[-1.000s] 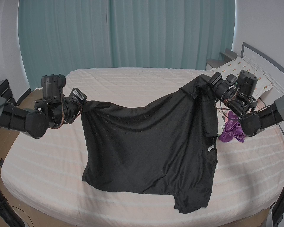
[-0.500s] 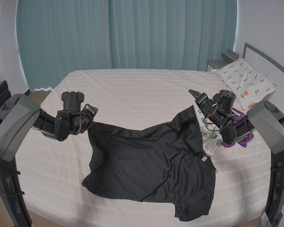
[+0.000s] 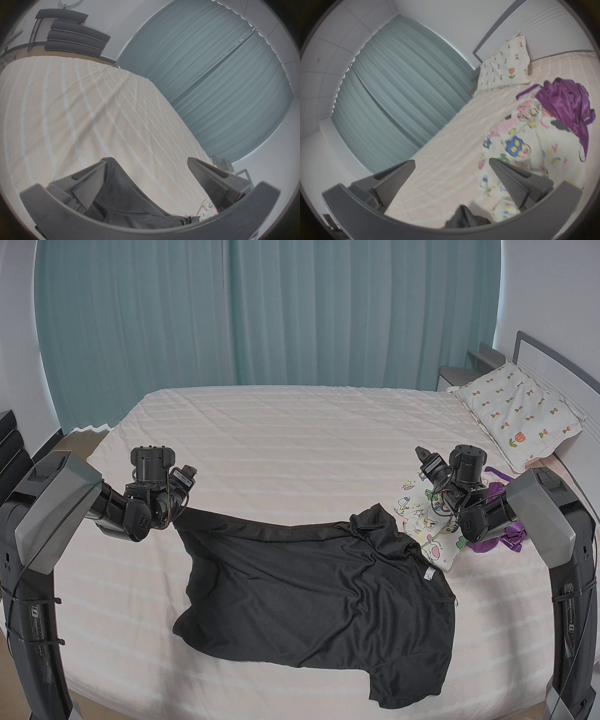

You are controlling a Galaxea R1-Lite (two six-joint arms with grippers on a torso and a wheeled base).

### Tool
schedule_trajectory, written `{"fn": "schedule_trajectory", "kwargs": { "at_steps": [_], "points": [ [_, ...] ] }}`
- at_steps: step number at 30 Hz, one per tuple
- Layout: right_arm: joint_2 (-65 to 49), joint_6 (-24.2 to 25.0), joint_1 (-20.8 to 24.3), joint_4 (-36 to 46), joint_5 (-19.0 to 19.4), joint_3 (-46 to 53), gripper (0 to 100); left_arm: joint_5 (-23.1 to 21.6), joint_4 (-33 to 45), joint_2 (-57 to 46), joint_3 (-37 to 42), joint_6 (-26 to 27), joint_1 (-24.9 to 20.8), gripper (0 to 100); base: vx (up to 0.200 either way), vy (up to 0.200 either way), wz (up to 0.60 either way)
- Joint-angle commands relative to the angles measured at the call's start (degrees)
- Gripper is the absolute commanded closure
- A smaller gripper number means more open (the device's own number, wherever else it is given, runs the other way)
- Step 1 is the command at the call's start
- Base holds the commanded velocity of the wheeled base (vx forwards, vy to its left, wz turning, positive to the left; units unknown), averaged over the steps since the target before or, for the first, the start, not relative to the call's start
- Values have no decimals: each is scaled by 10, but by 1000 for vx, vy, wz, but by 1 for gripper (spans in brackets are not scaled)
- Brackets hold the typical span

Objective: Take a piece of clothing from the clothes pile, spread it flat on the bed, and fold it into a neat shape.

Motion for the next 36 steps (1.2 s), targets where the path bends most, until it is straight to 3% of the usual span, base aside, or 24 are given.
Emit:
{"fn": "schedule_trajectory", "kwargs": {
  "at_steps": [1, 2, 3, 11, 12, 13, 15, 22, 27, 29, 31, 33, 36],
  "points": [
    [-31, -8, -31, 42, 18, 97, 0, -25, 4, -36, 14, -2, 18, 0, 0, 0, 0],
    [-38, -9, -40, 45, 18, 124, 0, -72, 13, -51, 17, -3, 24, 0, 0, 0, 0],
    [-43, -9, -45, 45, 19, 142, 0, -90, 22, -56, 13, -2, 28, 0, 0, 0, 0],
    [-84, -8, -61, 41, 48, 254, 0, -114, 50, -55, -10, -3, 30, 0, 0, 0, 0],
    [-95, -8, -67, 45, 62, 277, 0, -161, 61, -57, -11, -10, 30, 0, 0, 0, 0],
    [-95, -8, -67, 45, 62, 277, 0, -161, 61, -57, -11, -10, 30, 0, 0, 0, 0],
    [-97, -8, -71, 47, 66, 296, 0, -211, 73, -56, -25, -58, 30, 0, 0, 0, 0],
    [-117, -25, -95, 44, 68, 337, 0, -218, 72, -53, -78, -190, 52, 0, 0, 0, 0],
    [-152, -30, -103, 45, 100, 391, 0, -252, 79, -55, -109, -256, 72, 0, 0, 0, 0],
    [-166, -46, -106, 43, 119, 425, 0, -358, 118, -57, -109, -260, 81, 0, 0, 0, 0],
    [-166, -56, -108, 39, 122, 444, 0, -425, 187, -57, -122, -260, 88, 0, 0, 0, 0],
    [-165, -61, -107, 38, 124, 453, 0, -442, 230, -51, -143, -258, 90, 0, 0, 0, 0],
    [-170, -61, -98, 36, 130, 461, 0, -418, 240, -44, -149, -252, 88, 0, 0, 0, 0]
  ]
}}
